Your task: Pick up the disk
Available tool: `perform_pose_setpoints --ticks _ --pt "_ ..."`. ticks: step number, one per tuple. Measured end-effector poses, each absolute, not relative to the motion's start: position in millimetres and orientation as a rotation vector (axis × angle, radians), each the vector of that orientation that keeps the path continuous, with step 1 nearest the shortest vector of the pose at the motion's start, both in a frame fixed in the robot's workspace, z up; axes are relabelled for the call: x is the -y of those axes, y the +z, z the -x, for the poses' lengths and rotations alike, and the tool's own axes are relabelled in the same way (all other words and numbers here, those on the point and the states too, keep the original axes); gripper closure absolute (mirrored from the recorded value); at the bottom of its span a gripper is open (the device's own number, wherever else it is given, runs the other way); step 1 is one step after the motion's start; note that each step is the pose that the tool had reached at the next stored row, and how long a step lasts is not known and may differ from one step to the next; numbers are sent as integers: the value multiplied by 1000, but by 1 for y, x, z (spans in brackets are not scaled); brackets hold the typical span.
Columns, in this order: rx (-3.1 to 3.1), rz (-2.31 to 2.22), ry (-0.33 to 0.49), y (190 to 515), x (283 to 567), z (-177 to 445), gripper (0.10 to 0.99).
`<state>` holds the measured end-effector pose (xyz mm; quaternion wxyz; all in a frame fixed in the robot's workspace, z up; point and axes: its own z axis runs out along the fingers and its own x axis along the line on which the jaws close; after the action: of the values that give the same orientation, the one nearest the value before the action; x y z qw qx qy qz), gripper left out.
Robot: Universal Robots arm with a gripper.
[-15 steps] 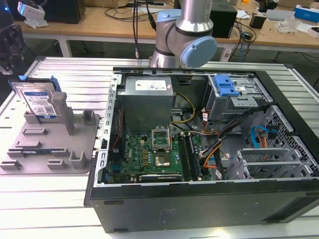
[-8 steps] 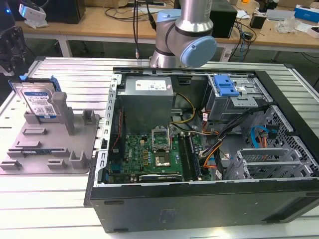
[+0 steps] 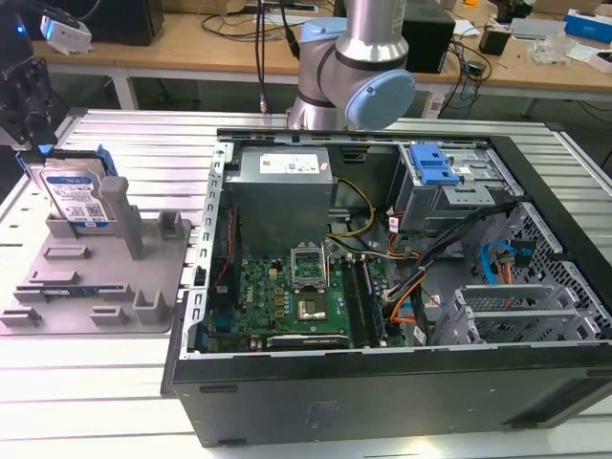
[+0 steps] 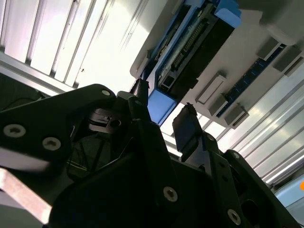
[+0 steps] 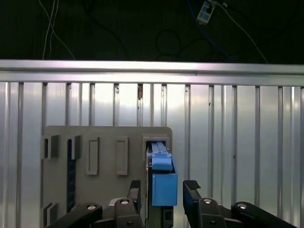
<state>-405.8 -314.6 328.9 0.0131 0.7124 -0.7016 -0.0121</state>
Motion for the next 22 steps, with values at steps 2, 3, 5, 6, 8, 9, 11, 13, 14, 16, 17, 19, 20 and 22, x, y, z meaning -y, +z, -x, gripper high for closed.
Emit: perform_pose_setpoints --ticks 2,3,5,6,8,9,11,13,14,16,17,19,20,22 --pt "2186 -2220 -38 327 315 406 604" --pt "2186 -2220 -38 326 315 407 604" --pt "2186 -2220 -38 325 315 407 604" --pt "2186 -2220 -38 324 314 407 604" --pt "2186 -2220 -38 321 314 407 604" --pt "2186 -2220 -38 320 314 407 604" --pt "2186 -2220 -38 318 314 407 604" --pt "2186 -2220 -38 316 314 407 604" --pt "2186 -2220 -38 316 314 407 604" --pt "2186 -2220 -38 314 314 407 604" --pt "2186 -2220 -38 314 314 407 604" --pt "2186 -2220 -38 312 314 407 604" --pt "2186 -2220 -38 311 314 407 604" --pt "2186 -2220 -38 310 314 407 604"
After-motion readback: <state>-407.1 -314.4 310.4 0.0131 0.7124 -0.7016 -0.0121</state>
